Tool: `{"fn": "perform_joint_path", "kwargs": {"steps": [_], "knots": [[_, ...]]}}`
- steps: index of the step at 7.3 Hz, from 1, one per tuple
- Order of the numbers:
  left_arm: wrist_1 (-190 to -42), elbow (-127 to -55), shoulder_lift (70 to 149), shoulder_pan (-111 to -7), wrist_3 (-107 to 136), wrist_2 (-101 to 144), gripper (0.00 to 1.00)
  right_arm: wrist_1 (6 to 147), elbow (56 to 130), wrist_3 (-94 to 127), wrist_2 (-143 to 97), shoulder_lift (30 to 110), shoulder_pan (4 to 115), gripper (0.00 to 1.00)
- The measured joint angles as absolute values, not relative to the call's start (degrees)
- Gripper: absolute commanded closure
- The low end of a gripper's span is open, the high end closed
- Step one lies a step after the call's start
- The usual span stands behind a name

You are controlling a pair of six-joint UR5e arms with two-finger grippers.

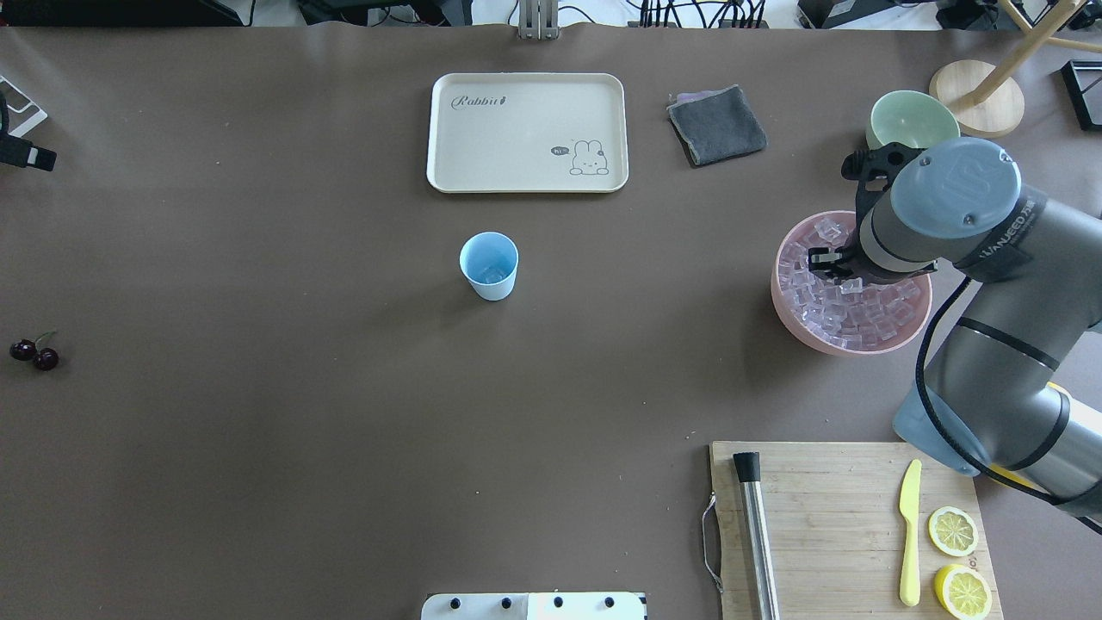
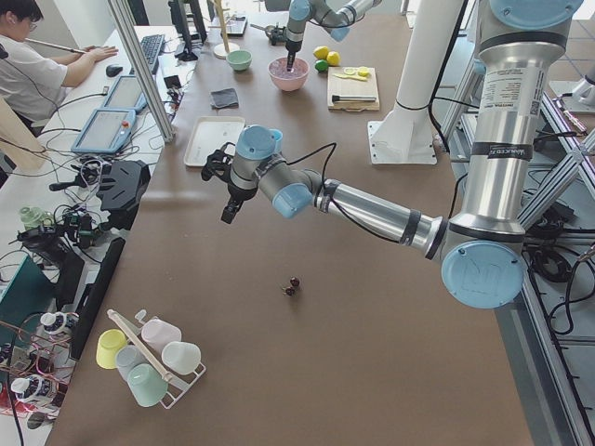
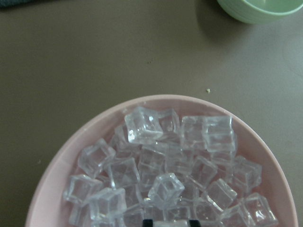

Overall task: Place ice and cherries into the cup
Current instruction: 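Lower the right gripper, grasp a third ice cube and lift it, then carry the ice cube with the right gripper over the light-blue cup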

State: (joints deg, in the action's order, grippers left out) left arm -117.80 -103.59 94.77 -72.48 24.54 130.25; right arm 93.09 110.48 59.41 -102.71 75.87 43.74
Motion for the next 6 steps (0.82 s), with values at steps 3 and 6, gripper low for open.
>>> {"fn": "perform_joint_path", "kwargs": {"steps": [3, 6], "knots": [[-118.33, -103.71, 94.86, -71.31, 24.63, 130.31, 0.01, 92.86, 109.96, 59.99, -103.51, 65.96, 46.18, 1.0], [-118.35, -103.95, 95.35, -70.22, 25.08, 130.55, 0.01, 92.31, 106.63, 62.98, -101.14, 55.88, 44.13, 1.0]]}}
